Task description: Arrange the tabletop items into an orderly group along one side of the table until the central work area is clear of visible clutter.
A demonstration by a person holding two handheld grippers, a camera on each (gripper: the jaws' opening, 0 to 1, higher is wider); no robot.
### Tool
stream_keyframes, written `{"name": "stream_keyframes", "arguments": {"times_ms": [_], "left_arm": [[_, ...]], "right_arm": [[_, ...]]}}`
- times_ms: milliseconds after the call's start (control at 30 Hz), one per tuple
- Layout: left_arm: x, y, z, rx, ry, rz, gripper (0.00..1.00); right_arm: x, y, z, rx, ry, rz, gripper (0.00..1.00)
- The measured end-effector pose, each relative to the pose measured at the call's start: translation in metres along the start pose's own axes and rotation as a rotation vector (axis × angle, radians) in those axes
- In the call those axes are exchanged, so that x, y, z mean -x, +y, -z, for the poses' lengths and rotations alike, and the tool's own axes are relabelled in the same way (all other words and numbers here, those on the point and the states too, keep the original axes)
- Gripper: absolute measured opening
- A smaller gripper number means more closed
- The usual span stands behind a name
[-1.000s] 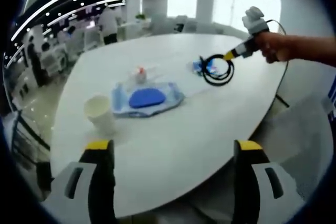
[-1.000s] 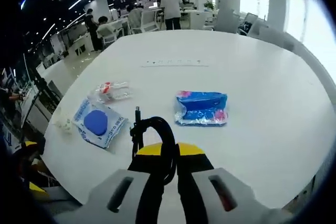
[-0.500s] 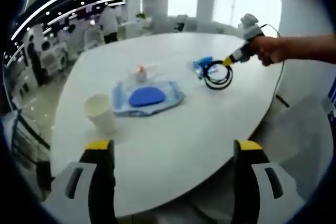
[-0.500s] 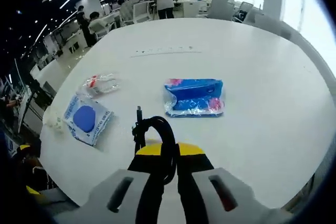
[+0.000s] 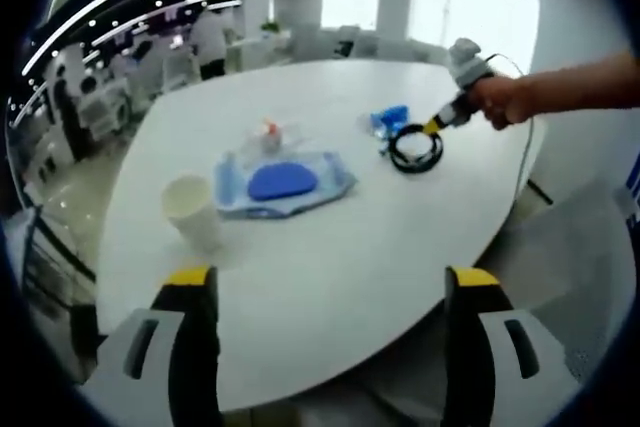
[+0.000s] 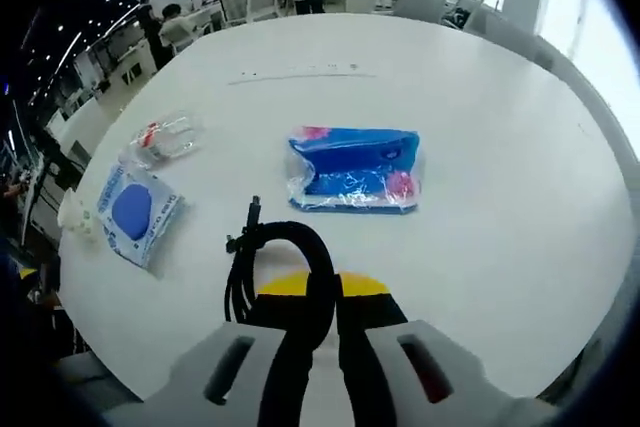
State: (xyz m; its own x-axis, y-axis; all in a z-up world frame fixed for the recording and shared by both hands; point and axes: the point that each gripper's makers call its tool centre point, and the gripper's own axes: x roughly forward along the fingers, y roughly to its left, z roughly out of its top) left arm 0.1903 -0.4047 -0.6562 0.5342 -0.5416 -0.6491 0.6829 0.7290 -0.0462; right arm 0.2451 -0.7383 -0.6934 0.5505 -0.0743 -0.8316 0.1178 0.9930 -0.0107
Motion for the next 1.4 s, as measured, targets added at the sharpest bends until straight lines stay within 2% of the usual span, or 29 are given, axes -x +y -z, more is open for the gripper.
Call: {"name": "stream_keyframes", "arguments": {"times_ms": [167, 267, 467, 700, 733, 767, 800, 867, 967, 1133, 1400], "left_arm": [[0.001, 0.002, 0.001, 0.007, 0.002, -0.011, 0.91], [0.0, 0.003, 0.002, 0.009, 0.008, -0.017, 0.91], [0.0, 0.005, 0.002, 0.009, 0.012, -0.027, 0.91], [-0.002, 0.007, 0.004, 0.011, 0.019, -0.036, 0.91], [-0.002, 0.007, 0.004, 0.009, 0.02, -0.035, 0.91], [-0.003, 0.006, 0.004, 0.005, 0.023, -0.035, 0.91], [-0.002, 0.006, 0.004, 0.003, 0.024, -0.035, 0.91], [-0.003, 0.005, 0.005, 0.0, 0.027, -0.034, 0.91], [-0.003, 0.005, 0.006, -0.005, 0.031, -0.033, 0.91], [-0.003, 0.005, 0.007, -0.008, 0.037, -0.032, 0.91], [-0.004, 0.004, 0.008, -0.012, 0.041, -0.028, 0.91]], "right_arm": [[0.003, 0.008, 0.005, 0.018, 0.022, 0.0, 0.06], [0.003, 0.011, 0.009, 0.062, 0.036, 0.008, 0.07], [0.001, 0.009, 0.026, 0.05, 0.075, 0.023, 0.07], [0.005, 0.01, 0.025, 0.068, 0.079, 0.024, 0.07], [-0.016, -0.001, 0.019, 0.071, 0.079, 0.022, 0.07], [-0.054, -0.02, 0.011, 0.07, 0.083, 0.018, 0.07], [-0.075, -0.031, 0.005, 0.074, 0.08, 0.019, 0.07], [-0.079, -0.033, 0.004, 0.081, 0.079, 0.019, 0.07], [-0.097, -0.042, 0.003, 0.08, 0.082, 0.017, 0.07], [-0.108, -0.047, 0.006, 0.072, 0.085, 0.024, 0.07], [-0.104, -0.045, 0.006, 0.034, 0.075, 0.035, 0.07]]}}
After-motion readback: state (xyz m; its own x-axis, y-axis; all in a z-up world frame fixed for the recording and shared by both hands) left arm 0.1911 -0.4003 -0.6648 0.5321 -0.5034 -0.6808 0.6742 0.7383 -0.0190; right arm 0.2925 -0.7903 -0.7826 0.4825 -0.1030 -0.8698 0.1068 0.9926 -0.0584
